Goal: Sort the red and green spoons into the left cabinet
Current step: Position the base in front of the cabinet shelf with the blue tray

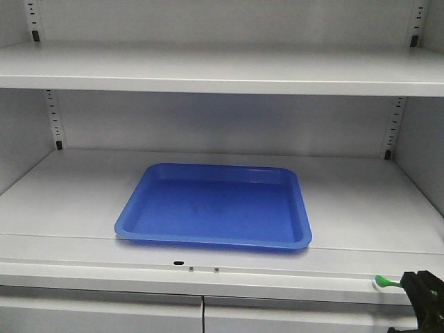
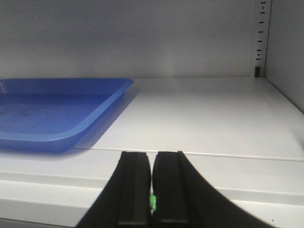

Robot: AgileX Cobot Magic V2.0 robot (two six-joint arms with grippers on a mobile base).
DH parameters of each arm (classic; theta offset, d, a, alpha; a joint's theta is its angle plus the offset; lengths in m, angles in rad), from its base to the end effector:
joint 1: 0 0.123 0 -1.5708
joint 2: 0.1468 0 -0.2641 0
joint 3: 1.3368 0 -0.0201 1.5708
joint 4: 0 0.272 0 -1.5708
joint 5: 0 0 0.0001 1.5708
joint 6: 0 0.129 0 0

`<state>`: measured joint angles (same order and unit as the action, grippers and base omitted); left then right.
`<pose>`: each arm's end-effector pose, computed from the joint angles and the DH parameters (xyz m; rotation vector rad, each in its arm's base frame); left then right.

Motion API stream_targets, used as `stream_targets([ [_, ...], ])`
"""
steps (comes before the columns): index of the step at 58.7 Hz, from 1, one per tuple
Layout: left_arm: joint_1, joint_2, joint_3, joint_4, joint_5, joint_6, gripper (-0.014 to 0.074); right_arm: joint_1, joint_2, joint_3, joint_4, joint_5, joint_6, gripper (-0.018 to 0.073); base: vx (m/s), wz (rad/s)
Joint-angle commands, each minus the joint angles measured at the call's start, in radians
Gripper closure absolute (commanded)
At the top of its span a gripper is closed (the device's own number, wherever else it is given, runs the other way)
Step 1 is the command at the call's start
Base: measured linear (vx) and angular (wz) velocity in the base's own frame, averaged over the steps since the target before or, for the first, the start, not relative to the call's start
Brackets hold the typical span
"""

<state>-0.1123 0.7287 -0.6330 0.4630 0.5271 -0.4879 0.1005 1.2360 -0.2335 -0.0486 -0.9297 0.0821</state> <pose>0.2158 0.0049 0.2845 -0.1073 2.0449 0.1132 0.2594 0.0312 0.1808 -0.0678 1.5575 0.1514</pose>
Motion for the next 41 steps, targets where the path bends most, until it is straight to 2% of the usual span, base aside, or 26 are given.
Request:
stream_targets([
  [1, -0.007, -0.001, -0.032, 0.012, -0.058, -0.001, 0.0600, -0.001, -0.021, -0.023, -0.002, -0.084, -0.009, 0.0567, 0.00, 0.00],
  [41, -0.007, -0.001, -0.032, 0.012, -0.058, -0.001, 0.0600, -0.001, -0.021, -0.023, -0.002, -0.084, -0.009, 0.0567, 0.00, 0.00],
])
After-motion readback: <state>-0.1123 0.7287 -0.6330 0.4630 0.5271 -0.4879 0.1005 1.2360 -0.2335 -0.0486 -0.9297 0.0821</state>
